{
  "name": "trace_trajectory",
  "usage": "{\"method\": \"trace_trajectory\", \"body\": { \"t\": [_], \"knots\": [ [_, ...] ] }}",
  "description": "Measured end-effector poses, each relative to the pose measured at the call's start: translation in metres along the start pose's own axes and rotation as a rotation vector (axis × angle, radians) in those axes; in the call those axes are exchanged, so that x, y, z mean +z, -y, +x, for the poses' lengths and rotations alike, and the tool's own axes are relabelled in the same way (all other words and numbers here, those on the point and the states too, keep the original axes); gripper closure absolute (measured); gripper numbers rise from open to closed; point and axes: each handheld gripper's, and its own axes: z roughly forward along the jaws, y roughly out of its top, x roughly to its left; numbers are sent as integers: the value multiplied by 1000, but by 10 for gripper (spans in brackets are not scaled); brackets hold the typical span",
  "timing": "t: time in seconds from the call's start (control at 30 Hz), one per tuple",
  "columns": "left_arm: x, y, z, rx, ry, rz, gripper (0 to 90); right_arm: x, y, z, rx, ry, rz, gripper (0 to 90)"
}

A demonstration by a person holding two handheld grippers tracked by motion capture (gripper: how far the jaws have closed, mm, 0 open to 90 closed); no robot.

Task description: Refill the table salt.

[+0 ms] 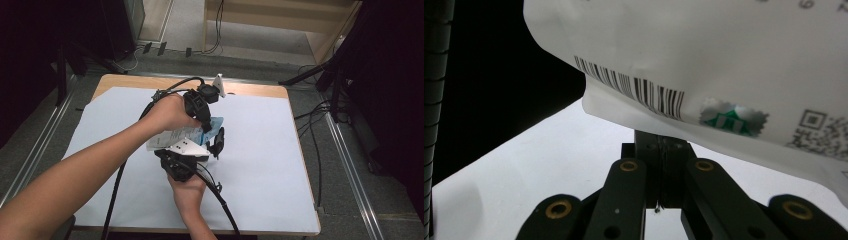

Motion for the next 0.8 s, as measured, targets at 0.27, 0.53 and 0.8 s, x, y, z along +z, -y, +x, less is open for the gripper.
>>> {"method": "trace_trajectory", "body": {
  "t": [0.27,0.53,0.8],
  "knots": [
    [1,-2,-1,1,-10,11,886,0,-2,1,3,-2,-2,900],
    [5,-3,-2,0,-14,18,884,0,-1,1,7,-5,4,900],
    [6,-2,-1,0,-11,29,884,1,0,1,5,-6,7,900]
  ]
}}
